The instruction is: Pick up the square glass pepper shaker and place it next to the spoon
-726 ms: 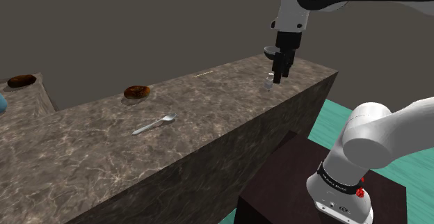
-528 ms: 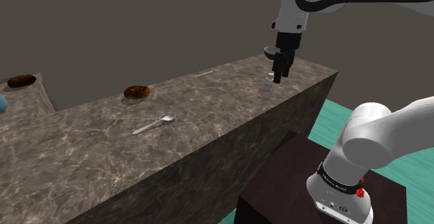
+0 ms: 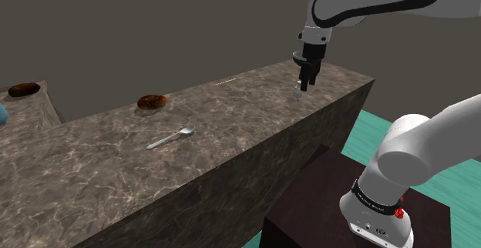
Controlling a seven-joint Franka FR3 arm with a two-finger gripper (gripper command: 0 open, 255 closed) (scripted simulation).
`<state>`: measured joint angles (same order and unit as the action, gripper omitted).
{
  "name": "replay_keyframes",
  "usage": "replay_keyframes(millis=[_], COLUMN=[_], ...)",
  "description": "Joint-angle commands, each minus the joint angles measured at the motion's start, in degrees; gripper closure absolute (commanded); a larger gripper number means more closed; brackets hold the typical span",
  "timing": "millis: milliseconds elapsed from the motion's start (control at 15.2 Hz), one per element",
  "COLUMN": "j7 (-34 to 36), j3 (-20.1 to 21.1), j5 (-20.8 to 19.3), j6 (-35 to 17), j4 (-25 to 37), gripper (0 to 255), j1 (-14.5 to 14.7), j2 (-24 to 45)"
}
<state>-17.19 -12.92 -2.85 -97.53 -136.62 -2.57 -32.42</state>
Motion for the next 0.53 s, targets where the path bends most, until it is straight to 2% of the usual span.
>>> replay_keyframes(millis=[0,462], j7=[-2.2,-10.1], j3=[-1.8,-8.1], j5=[-1.0,-2.3], j6=[-1.8,-8.6], j4=[1.3,6.9], gripper=[0,0], j1=[-0.5,-2.0], j2=[2.9,14.8])
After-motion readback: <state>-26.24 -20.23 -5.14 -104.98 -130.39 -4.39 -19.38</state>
